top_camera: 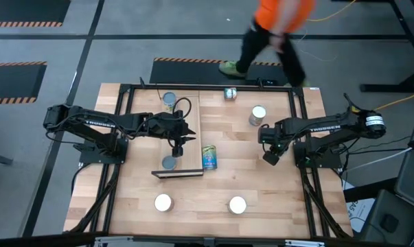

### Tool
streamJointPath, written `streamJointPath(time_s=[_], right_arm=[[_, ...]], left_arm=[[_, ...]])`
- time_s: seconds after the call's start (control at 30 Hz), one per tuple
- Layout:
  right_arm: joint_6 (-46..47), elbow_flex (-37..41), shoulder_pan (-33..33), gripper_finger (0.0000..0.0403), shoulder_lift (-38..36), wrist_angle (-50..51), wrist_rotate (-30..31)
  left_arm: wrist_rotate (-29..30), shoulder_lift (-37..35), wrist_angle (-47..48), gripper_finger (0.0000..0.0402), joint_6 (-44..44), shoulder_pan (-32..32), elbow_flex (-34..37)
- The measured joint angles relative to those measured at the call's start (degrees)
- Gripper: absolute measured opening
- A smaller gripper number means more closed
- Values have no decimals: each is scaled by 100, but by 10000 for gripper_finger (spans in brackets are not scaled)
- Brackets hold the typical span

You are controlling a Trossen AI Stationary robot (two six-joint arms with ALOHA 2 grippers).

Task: Pick and place cans onto a shelf
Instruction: Put the small canned peaches on the shelf

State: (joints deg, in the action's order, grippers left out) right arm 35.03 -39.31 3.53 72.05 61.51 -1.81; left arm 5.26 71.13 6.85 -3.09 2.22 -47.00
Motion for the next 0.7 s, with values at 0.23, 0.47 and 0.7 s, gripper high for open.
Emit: streamJointPath(time_s=[0.23,0.47,0.7], right_arm=[[-333,-199,2,10,28,-65,63],[-1149,-1114,4,4,129,-87,88],[-2592,-2595,4,4,877,-45,411]], left_arm=[[0,-50,2,85,-19,0,0],[2,-346,10,85,-194,0,-9],[2,-530,46,85,-152,0,-9]])
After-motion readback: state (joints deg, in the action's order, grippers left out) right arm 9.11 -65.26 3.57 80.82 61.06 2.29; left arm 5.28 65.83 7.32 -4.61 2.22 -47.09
